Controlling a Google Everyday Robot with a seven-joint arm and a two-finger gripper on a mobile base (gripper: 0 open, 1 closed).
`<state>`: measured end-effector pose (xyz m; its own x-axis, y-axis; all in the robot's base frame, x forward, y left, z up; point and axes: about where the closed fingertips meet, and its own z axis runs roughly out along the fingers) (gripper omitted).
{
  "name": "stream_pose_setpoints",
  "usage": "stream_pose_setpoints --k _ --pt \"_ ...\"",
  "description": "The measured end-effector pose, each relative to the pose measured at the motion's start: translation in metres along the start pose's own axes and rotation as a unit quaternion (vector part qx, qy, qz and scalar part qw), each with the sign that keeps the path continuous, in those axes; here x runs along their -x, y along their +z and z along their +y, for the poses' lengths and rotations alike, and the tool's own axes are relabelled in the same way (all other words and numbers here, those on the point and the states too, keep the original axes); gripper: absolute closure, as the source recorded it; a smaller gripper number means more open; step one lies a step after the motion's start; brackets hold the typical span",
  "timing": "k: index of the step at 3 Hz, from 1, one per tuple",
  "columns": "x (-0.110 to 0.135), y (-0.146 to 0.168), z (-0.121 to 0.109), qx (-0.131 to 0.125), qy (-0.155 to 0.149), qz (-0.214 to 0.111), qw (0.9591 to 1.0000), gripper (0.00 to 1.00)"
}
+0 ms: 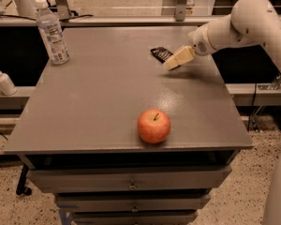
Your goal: Move rxbar chocolate near apple
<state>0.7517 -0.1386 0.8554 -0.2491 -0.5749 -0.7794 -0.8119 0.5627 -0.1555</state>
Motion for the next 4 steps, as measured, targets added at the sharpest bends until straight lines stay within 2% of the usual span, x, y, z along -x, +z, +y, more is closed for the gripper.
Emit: stream_pose_setpoints --k 1,2,4 --pt "-0.0079 0.0132 0.0008 0.007 0.013 0.015 0.9998 0.07" --pt "-0.0123 0.0165 -0.0012 0.009 0.025 0.026 0.9993 0.23" --pt "-0.0058 0.0093 -0.0023 0.016 0.04 0.035 0.9984 0.7"
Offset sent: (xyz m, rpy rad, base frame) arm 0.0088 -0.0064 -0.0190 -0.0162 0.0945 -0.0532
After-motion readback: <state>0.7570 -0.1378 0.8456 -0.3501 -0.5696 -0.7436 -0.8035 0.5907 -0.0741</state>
